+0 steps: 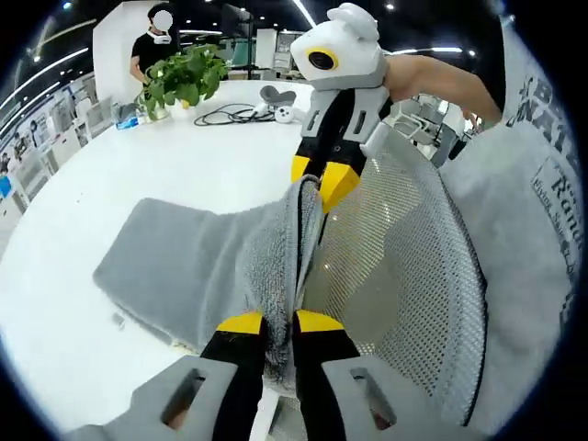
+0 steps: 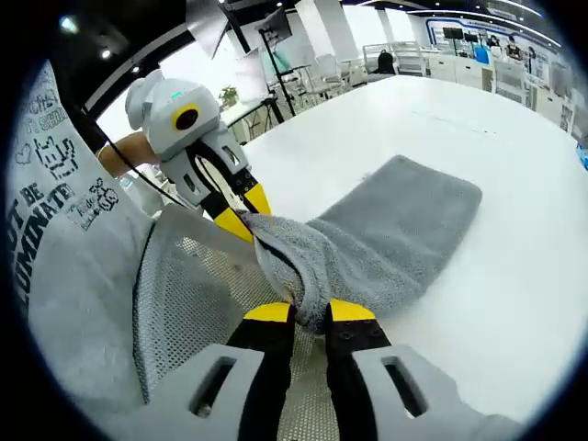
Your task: Fold the towel on the table until its edges align and the towel forms a compact rectangular stack.
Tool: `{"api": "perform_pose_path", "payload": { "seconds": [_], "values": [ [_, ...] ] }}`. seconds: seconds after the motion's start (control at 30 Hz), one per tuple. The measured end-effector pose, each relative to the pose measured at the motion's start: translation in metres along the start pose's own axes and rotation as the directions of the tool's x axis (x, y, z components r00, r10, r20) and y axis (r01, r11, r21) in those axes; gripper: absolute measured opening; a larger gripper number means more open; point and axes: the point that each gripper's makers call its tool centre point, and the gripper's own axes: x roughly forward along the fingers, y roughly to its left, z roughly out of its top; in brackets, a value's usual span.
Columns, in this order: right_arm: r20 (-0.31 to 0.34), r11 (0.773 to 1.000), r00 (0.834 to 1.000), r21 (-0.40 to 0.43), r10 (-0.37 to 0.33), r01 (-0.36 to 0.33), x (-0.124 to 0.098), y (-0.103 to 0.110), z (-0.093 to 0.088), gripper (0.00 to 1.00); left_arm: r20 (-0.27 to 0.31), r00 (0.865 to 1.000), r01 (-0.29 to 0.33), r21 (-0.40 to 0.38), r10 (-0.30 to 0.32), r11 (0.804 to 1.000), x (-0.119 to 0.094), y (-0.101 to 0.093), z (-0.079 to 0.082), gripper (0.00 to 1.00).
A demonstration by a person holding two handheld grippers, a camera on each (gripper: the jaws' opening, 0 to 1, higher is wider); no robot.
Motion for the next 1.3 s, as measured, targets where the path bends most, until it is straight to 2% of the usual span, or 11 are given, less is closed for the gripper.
{"api": "perform_pose_path", "payload": {
  "seconds": [0.33, 0.63, 0.77, 0.93, 1.17, 1.3],
  "values": [
    [0.069, 1.000, 0.998, -0.003, -0.005, 0.005, -0.014, -0.008, 0.032, 0.11, 0.036, 0.997, -0.075, 0.071, 0.073, 0.995, -0.024, 0.032, 0.033, 0.11],
    [0.155, 1.000, 0.988, -0.024, 0.005, -0.002, -0.035, -0.021, 0.075, 0.11, 0.107, 0.987, -0.126, 0.073, 0.118, 0.989, -0.046, 0.063, 0.063, 0.10],
    [0.170, 1.000, 0.985, -0.026, 0.012, -0.008, -0.036, -0.028, 0.089, 0.11, 0.125, 0.983, -0.143, 0.068, 0.134, 0.987, -0.051, 0.081, 0.072, 0.11],
    [0.174, 1.000, 0.985, -0.018, 0.019, -0.016, -0.032, -0.043, 0.101, 0.11, 0.128, 0.982, -0.152, 0.071, 0.142, 0.986, -0.049, 0.099, 0.076, 0.10],
    [0.171, 1.000, 0.985, -0.017, -0.001, 0.004, -0.025, -0.066, 0.107, 0.11, 0.124, 0.983, -0.142, 0.044, 0.135, 0.989, -0.035, 0.125, 0.076, 0.09],
    [0.190, 1.000, 0.982, 0.019, -0.021, 0.018, -0.018, -0.085, 0.112, 0.11, 0.117, 0.983, -0.145, 0.021, 0.142, 0.989, -0.026, 0.141, 0.075, 0.09]
  ]
}}
